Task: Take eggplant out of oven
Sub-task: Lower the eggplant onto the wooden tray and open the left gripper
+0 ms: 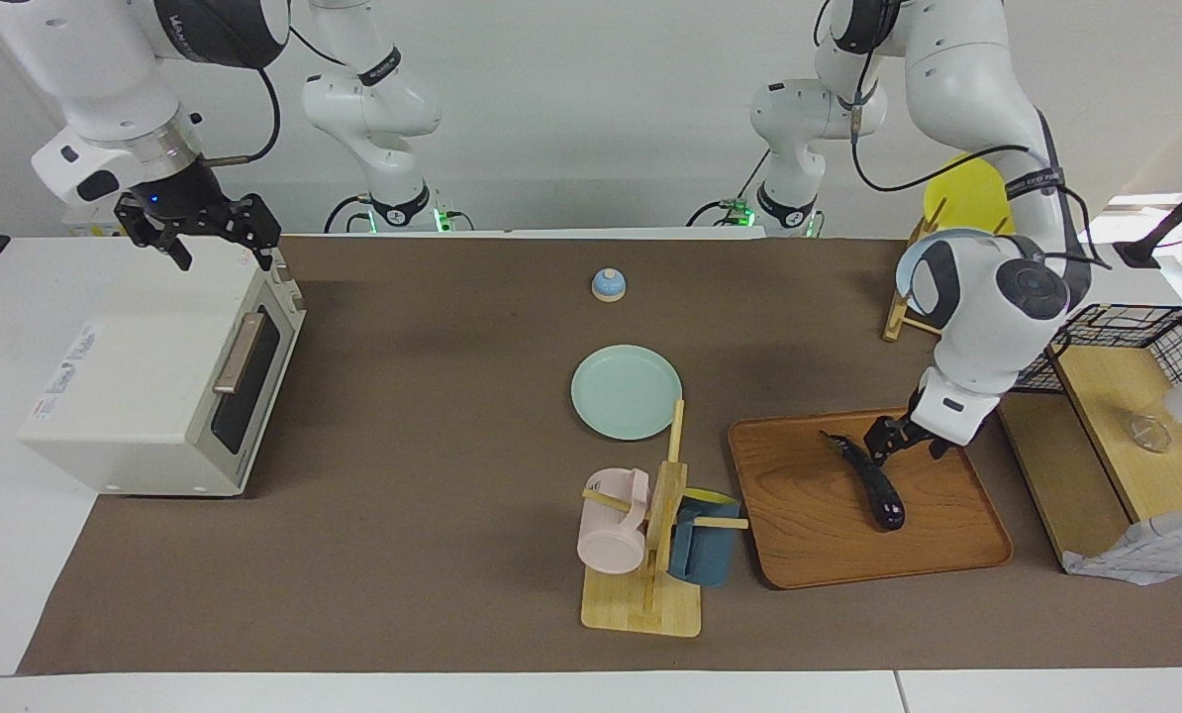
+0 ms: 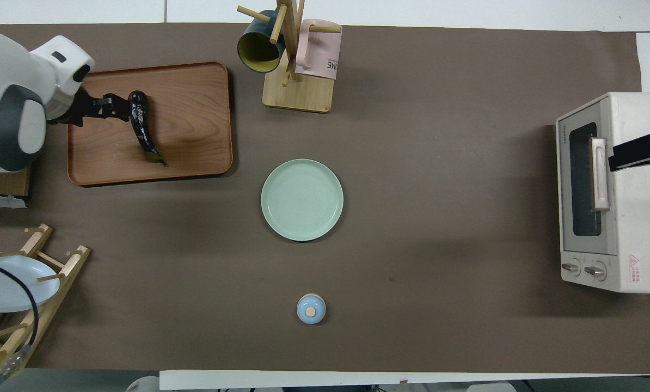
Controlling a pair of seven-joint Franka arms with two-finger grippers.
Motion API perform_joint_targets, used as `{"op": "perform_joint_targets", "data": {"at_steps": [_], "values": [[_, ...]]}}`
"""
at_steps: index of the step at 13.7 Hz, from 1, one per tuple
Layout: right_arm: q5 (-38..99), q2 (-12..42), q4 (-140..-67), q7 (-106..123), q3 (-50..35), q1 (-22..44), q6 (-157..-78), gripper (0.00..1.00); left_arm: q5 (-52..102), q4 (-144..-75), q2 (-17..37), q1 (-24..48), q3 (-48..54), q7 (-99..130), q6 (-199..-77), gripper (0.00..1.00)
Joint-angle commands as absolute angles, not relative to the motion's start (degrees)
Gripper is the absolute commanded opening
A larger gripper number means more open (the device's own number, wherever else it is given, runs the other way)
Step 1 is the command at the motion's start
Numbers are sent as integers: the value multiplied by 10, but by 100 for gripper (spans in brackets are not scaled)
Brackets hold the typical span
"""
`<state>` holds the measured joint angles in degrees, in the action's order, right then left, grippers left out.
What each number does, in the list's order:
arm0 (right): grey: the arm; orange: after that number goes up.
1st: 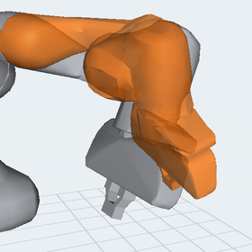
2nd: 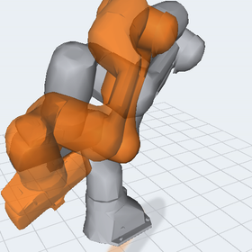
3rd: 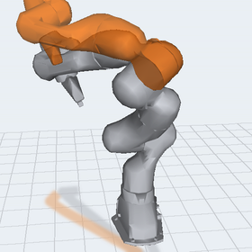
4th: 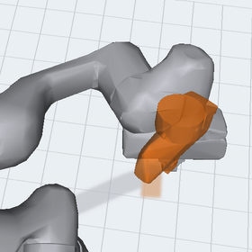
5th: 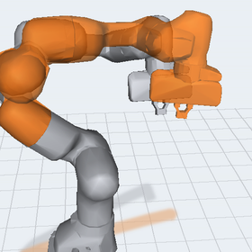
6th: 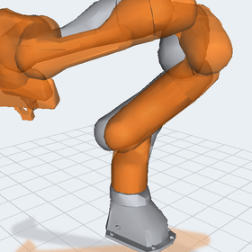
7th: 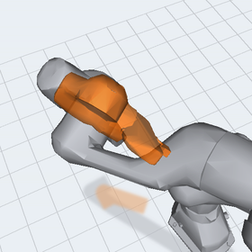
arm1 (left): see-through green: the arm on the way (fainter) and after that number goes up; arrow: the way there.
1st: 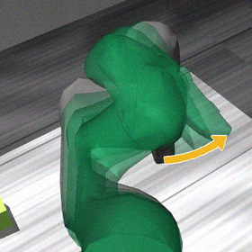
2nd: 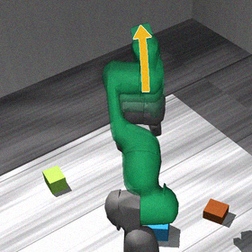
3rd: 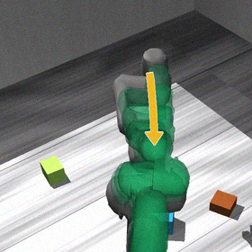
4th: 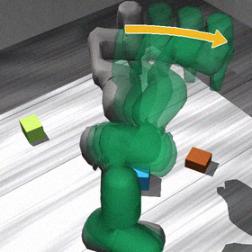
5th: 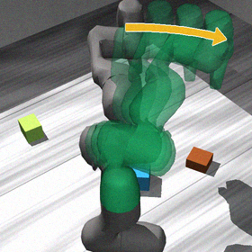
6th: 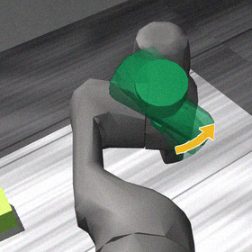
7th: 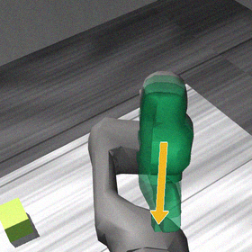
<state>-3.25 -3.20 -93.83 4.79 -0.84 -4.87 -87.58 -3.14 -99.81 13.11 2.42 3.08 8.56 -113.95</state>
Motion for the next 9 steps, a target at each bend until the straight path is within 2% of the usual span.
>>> {"op": "perform_joint_targets", "data": {"at_steps": [1, 3, 6, 9], "values": [[-28, -33, -934, 51, -8, -52, -867, 100, -38, -1016, 13, 12, 33, 75, -1004, 100], [-28, -33, -935, 51, -9, -52, -867, 100, -37, -1001, -40, 12, 33, 73, -924, 100], [-28, -33, -935, 51, -8, -52, -866, 100, -8, -953, -39, 17, 33, 47, -868, 100], [-28, -33, -935, 51, -8, -53, -863, 100, -2, -952, -39, 19, 35, 42, -870, 100]]}}
